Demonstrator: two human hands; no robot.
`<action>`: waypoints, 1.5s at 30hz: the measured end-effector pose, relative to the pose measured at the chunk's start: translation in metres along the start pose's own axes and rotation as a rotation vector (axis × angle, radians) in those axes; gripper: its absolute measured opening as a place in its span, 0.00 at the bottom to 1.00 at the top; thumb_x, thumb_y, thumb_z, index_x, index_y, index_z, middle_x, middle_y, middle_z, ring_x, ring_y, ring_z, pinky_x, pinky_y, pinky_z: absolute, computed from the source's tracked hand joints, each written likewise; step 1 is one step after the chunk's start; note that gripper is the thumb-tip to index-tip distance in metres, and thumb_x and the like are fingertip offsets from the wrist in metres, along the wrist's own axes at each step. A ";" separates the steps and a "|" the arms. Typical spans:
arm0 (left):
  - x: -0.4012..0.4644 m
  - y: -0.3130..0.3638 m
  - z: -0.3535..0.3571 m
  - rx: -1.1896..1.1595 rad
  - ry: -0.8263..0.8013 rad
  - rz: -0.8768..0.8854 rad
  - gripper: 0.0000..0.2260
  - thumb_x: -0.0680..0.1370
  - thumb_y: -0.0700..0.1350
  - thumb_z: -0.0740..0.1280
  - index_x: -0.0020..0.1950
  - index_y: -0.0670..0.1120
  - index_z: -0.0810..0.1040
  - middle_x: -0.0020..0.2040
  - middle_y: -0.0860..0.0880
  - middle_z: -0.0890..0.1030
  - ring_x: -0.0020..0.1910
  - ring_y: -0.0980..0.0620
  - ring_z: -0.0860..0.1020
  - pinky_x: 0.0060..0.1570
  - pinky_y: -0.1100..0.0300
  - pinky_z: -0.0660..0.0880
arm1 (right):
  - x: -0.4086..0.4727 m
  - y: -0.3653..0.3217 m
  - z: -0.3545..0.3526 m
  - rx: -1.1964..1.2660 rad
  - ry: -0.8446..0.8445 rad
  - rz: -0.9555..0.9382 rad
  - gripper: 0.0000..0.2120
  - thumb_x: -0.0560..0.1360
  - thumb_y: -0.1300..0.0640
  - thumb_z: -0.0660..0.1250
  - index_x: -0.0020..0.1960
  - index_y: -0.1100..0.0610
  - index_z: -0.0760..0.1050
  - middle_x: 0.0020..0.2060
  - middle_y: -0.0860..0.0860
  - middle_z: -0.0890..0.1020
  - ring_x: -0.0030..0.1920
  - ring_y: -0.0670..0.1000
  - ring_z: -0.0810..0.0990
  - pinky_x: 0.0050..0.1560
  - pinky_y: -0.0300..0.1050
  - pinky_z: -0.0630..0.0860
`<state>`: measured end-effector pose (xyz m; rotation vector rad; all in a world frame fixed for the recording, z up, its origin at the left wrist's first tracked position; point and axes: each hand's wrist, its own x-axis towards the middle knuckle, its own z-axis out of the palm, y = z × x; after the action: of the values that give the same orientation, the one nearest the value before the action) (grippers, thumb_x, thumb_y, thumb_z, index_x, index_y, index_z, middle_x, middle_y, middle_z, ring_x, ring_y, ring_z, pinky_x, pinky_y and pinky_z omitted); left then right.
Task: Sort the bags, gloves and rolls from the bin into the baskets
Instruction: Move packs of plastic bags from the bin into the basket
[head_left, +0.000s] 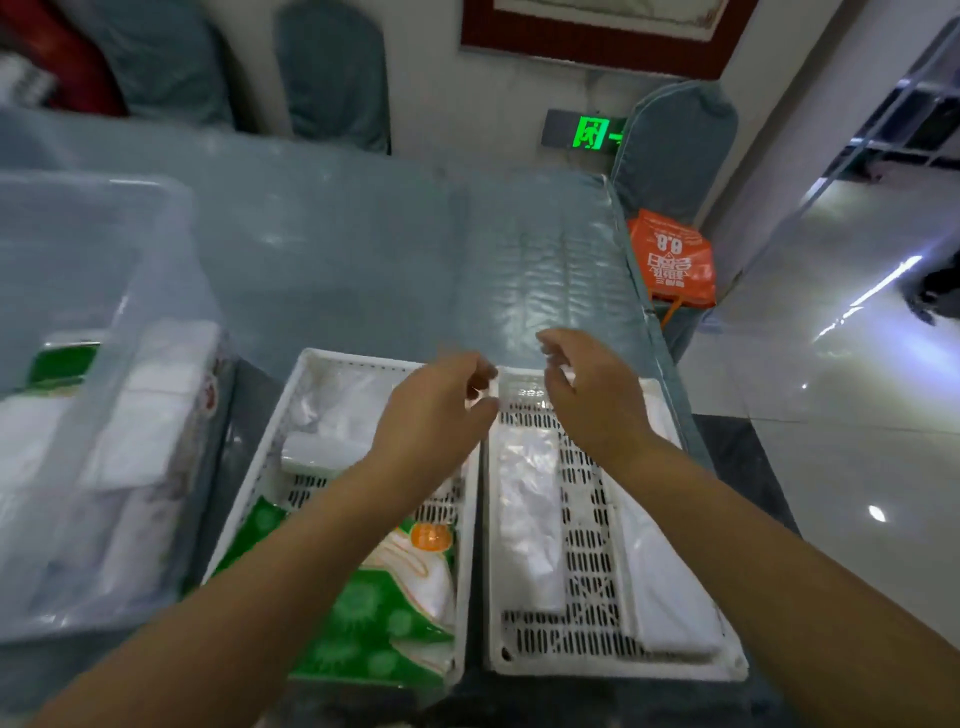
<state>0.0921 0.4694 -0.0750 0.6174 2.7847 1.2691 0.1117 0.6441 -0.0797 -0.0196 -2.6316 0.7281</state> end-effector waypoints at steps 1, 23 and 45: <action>0.002 -0.004 -0.023 0.047 0.045 0.015 0.10 0.73 0.45 0.68 0.54 0.50 0.78 0.47 0.53 0.80 0.45 0.55 0.77 0.46 0.60 0.73 | 0.009 -0.020 0.004 0.019 0.026 -0.054 0.13 0.73 0.66 0.63 0.57 0.60 0.76 0.51 0.54 0.82 0.51 0.53 0.79 0.52 0.42 0.73; -0.089 -0.272 -0.399 0.657 0.141 -0.234 0.13 0.75 0.49 0.65 0.58 0.53 0.76 0.52 0.53 0.81 0.53 0.48 0.77 0.46 0.56 0.71 | 0.101 -0.390 0.268 -0.306 -0.744 -0.571 0.12 0.75 0.55 0.62 0.57 0.51 0.74 0.53 0.52 0.79 0.52 0.56 0.77 0.40 0.45 0.68; -0.114 -0.316 -0.420 0.522 -0.013 0.000 0.21 0.73 0.52 0.69 0.65 0.55 0.72 0.60 0.54 0.79 0.56 0.51 0.75 0.54 0.57 0.70 | 0.146 -0.392 0.266 -0.452 -0.881 -0.612 0.04 0.72 0.54 0.69 0.45 0.54 0.78 0.43 0.51 0.74 0.47 0.53 0.75 0.45 0.46 0.70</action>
<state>0.0133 -0.0612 -0.0402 0.6306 3.1076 0.5192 -0.0894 0.1925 -0.0374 1.1541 -3.2364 -0.1379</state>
